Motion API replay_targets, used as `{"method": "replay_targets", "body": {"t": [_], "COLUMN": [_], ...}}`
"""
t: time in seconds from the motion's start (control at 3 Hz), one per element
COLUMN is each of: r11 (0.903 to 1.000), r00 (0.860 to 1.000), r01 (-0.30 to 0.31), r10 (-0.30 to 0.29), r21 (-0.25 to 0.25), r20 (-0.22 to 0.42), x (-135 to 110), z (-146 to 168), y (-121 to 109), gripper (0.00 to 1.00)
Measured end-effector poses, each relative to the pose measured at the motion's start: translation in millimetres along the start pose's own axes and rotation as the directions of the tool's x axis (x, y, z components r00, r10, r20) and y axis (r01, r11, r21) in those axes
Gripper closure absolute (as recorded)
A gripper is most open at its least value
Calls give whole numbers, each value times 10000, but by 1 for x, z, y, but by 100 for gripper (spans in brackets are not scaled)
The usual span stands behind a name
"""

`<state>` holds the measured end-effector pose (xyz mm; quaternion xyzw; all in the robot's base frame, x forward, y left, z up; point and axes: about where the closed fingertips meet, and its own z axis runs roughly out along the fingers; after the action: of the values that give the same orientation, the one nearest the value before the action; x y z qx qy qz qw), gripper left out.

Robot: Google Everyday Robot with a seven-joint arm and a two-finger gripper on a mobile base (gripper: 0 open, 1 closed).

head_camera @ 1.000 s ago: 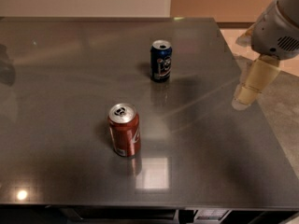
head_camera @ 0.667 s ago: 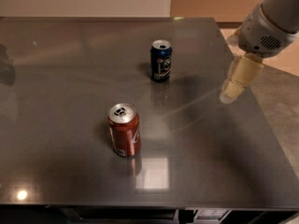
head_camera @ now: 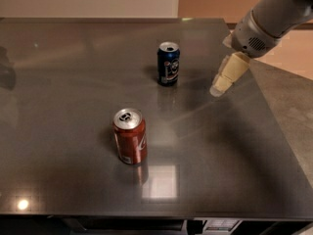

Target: Move pepsi can near coke can

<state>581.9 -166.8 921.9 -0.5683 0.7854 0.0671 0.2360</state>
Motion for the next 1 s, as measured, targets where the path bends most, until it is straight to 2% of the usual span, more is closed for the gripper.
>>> {"method": "replay_targets", "body": {"t": [0.33,1.0], "r11": [9994,9965], "r00": [9969,9751], "r01": [-344,-821], "r10": [339,774], "r21": [52,142], "r20": [712,2078], "x": [-23,-75], "z": [21,61], "y": [-18,-45], "gripper": [0,0]}}
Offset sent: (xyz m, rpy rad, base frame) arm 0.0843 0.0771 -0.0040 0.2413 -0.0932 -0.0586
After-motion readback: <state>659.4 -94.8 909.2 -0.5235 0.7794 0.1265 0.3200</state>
